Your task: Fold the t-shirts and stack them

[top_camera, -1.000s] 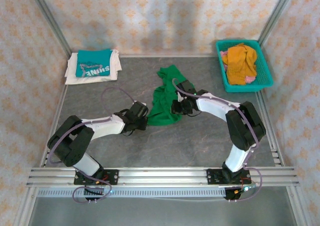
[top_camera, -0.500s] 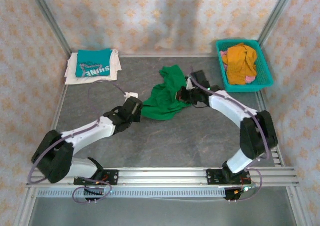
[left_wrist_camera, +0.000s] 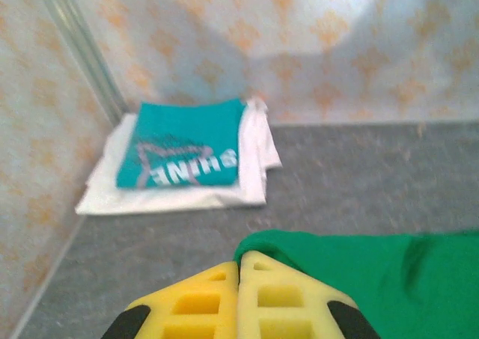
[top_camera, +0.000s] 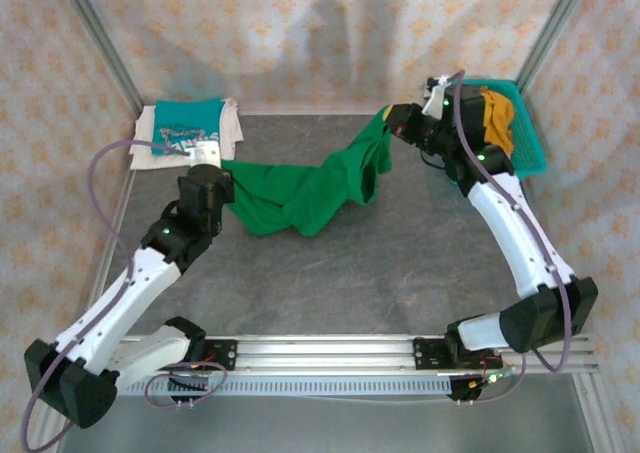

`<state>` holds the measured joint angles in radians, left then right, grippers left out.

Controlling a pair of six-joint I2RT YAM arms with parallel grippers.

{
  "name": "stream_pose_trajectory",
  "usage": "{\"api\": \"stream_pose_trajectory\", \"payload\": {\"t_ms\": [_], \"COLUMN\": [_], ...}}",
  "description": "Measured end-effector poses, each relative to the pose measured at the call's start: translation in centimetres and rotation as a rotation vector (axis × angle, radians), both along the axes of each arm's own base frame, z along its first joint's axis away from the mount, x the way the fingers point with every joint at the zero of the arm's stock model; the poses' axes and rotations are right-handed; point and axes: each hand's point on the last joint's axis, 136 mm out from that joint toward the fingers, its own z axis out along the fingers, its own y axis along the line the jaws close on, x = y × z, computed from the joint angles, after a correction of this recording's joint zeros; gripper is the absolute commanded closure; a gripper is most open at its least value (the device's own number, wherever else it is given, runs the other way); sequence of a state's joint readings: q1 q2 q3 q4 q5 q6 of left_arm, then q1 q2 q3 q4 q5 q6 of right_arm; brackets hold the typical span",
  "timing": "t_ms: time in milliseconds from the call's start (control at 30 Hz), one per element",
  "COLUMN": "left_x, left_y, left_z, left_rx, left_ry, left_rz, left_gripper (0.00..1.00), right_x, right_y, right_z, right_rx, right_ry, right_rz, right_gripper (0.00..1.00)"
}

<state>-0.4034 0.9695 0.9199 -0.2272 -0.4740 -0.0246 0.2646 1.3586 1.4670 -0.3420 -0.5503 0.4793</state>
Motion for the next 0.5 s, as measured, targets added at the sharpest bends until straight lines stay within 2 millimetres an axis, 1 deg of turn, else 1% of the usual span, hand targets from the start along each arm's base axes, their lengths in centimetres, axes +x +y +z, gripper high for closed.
{"api": "stream_pose_trajectory", "payload": {"t_ms": [100,200,300,367,500], "left_x": [-1.4,-3.1,-5.0,-6.1,-8.0], "left_y": [1.0,1.9,2.7,3.2,4.0], "left_z": [3.7,7.4,10.5,12.1,14.1], "left_rx": [-0.015,-0.041,-0.074,-0.089,-0.113], "left_ry": [-0.088,-0.182,-0.258,-0.295,-0.350], "left_rz": [0.018,0.027,0.031,0.030,0.032], "left_gripper": [1.00,1.00,1.00,1.00,1.00], "right_x": [-1.9,-4.5,-7.3,-9.0,-12.0], "right_y": [-1.2,-2.8,-4.5,-5.3,-6.7], "right_z": [4.5,8.3,10.7,12.0,13.9], "right_rx": [-0.013,-0.036,-0.059,-0.068,-0.083], "right_ry": [-0.106,-0.213,-0.293,-0.338,-0.417], "right_rz": [-0.030,-0.072,-0.121,-0.140,-0.172], "right_gripper": [1.00,1.00,1.00,1.00,1.00]}}
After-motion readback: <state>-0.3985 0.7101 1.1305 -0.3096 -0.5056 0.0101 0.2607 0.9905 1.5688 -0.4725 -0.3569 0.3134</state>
